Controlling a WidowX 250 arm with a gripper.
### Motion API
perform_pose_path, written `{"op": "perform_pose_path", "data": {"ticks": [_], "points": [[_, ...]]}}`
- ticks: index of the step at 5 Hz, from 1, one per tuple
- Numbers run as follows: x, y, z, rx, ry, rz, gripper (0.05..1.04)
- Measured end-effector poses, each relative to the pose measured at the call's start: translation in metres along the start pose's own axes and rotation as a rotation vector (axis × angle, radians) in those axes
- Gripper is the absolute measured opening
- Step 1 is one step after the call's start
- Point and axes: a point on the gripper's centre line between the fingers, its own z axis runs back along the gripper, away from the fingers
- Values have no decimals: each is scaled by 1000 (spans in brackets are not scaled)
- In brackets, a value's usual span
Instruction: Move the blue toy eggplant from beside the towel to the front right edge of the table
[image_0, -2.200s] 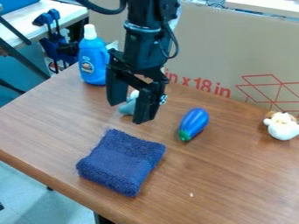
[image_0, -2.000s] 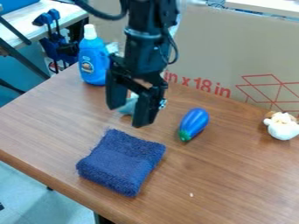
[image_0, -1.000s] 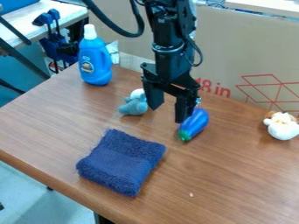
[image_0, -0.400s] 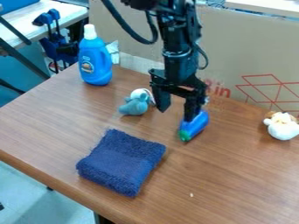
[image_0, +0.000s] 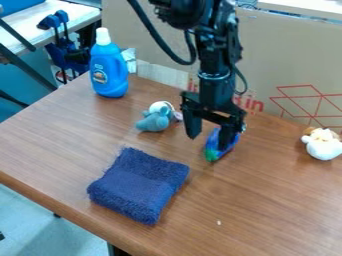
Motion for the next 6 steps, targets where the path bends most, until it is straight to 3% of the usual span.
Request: {"op": "perform_pose_path", "data": {"ticks": [1,2,3,4,5,6], "points": [[3,-3,-2,0,-3,14,1001],[6,4,-25,19,73,35,1001],[13,19,-36,13,90,60,1001],[20,25,-37,20,88,65,947],[20,17,-37,20,81,53,798],[11,10,-35,16,74,40,798]]}}
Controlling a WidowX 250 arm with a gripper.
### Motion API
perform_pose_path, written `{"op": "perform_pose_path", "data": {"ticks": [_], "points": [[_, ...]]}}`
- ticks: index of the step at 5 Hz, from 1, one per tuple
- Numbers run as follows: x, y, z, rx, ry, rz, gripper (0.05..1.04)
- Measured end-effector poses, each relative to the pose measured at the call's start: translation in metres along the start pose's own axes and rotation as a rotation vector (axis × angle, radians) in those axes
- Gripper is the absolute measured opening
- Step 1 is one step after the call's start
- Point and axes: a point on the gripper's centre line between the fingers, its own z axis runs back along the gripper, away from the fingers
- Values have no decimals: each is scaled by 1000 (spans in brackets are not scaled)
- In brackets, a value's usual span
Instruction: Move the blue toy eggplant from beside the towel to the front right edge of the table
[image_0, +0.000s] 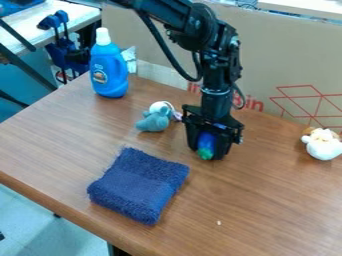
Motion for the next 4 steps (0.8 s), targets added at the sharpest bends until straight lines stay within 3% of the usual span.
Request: {"op": "perform_pose_path", "data": {"ticks": [1,2,3,4], "points": [[-24,-3,12,-9,-11,-16,798],[-44,-12,60,5,-142,-36,798],[-67,-32,57,-18,-157,-68,798],[-87,-73,43,-70,-115,-148,798]]}}
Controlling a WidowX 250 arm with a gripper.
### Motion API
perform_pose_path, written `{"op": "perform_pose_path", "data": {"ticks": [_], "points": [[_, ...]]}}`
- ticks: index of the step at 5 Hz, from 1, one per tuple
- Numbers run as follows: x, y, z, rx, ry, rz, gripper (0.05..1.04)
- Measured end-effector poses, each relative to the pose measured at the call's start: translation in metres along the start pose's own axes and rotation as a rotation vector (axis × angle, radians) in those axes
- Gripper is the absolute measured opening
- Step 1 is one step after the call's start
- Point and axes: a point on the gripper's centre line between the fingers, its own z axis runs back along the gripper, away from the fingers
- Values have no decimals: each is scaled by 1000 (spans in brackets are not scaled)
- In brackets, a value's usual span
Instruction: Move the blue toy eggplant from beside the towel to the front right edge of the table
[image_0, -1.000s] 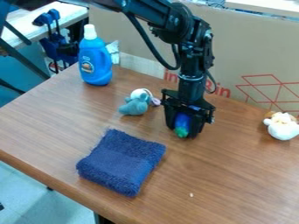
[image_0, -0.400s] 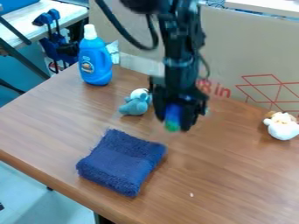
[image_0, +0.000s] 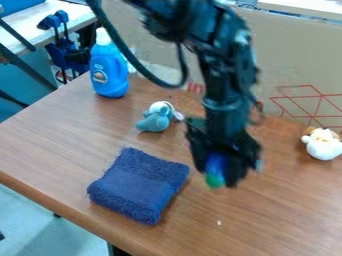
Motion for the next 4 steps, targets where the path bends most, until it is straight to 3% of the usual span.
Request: {"op": "perform_pose_path", "data": {"ticks": [1,2,4], "points": [[-17,-44,-11,-33,39,-112,798],[-27,-69,-21,-35,76,-176,798],[-28,-59,-36,-5,119,-153,798]]}}
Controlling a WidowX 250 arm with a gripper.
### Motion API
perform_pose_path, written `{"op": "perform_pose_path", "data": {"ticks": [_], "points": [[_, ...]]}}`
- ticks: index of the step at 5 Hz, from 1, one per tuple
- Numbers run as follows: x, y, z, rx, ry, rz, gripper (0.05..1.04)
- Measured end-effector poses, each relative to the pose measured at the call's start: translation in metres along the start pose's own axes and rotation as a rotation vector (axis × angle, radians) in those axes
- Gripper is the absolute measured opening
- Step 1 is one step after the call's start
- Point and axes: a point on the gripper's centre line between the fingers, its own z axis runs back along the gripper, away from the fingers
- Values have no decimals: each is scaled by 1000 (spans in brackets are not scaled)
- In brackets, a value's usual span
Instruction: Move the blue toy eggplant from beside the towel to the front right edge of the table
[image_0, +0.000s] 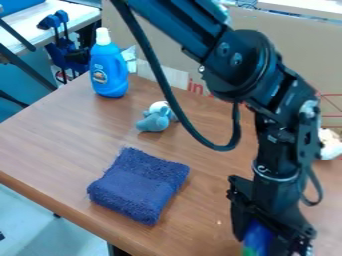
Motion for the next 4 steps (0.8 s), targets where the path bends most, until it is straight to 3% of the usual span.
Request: {"op": "perform_pose_path", "data": {"ticks": [2,3,4], "points": [[7,23,-5,11,14,45,842],[12,18,-1,-2,9,33,1014],[12,13,-1,-6,10,29,1010]]}}
